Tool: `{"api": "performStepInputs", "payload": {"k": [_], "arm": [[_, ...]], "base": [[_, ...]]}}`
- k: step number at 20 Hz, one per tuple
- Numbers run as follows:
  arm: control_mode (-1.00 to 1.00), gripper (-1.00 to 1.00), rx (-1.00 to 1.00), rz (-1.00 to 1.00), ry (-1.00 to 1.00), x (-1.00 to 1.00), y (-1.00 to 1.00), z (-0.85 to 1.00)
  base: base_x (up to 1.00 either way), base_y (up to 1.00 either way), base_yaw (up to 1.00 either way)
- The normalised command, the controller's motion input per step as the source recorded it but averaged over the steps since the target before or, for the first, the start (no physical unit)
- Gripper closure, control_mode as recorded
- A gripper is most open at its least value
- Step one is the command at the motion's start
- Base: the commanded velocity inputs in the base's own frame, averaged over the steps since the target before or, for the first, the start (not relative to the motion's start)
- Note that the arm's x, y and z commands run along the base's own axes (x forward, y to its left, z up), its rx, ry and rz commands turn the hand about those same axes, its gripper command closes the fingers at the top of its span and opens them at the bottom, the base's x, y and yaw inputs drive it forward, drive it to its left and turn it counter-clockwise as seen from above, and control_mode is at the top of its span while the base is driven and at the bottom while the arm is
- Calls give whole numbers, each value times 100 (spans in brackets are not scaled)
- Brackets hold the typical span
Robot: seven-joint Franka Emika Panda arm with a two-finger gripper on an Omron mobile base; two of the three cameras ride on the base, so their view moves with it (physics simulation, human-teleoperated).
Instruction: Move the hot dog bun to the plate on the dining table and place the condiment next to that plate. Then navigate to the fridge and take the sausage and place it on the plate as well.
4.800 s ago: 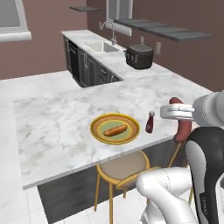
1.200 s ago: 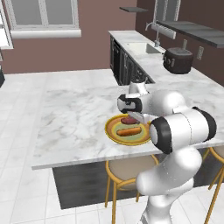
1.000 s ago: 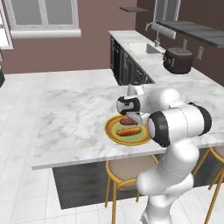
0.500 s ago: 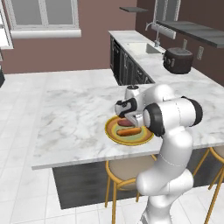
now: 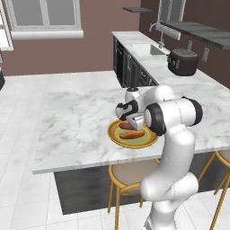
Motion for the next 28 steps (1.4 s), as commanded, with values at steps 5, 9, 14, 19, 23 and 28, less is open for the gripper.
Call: {"api": "performStepInputs", "payload": {"k": [5,9,14,19,23,28], "arm": [[-100,-100,0,-8,0,13,0,-25],[-100,-100,0,-5,0,0,0,-20],[-100,-100,1,-3,-1,-7,0,-3],[-100,-100,0,0,-6,-19,-5,18],[-100,-100,0,0,-12,-21,-7,44],[-100,-100,0,0,-16,-28,-4,52]], "base": [[0,0,0],[0,0,0],[0,0,0],[0,0,0],[0,0,0],[0,0,0]]}}
